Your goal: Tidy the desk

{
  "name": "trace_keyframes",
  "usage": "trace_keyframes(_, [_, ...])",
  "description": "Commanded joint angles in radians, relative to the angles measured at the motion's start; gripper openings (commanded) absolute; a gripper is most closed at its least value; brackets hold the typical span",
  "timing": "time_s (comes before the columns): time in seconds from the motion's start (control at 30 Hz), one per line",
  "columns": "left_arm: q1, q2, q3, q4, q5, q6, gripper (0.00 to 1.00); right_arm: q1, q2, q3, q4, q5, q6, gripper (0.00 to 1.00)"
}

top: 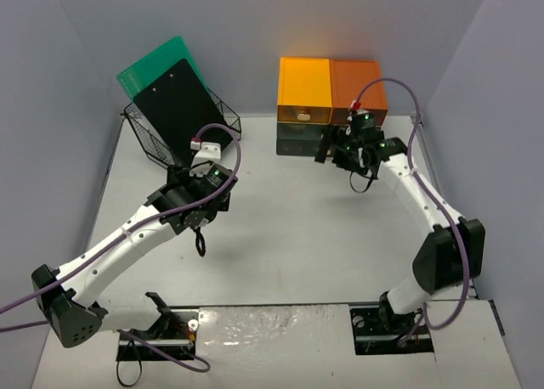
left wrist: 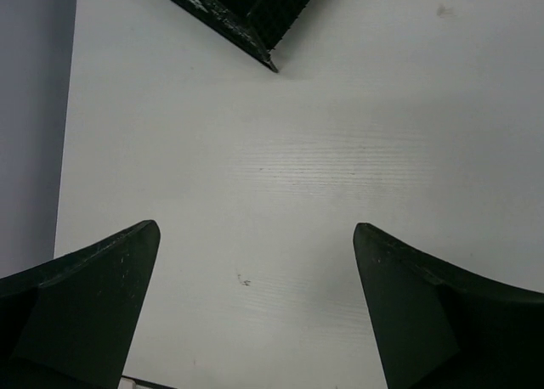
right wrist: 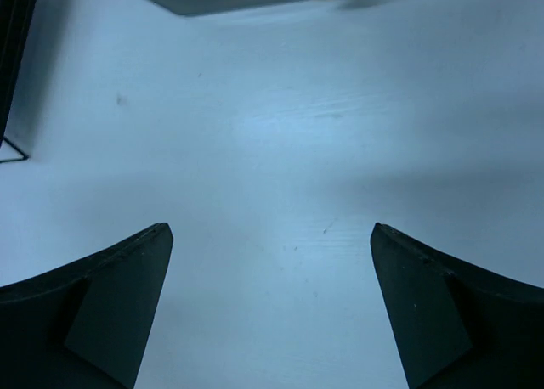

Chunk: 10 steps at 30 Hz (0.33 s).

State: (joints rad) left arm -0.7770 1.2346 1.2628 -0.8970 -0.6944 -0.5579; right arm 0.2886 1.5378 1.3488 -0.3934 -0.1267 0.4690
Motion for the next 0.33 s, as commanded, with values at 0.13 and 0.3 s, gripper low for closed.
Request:
trace_keyframes(0.13, [0.082,0.025,-0.008,0.052,0.046,0.036,0.97,0.134,-0.309,-0.191,0.013,0.12,0.124,1.0])
trace_keyframes(0.3, [0.122,0.037,-0.026,0.057,0.056,0.024,0.97,0.173,-0.37,-0.274,0.011,0.198,0.146,1.0])
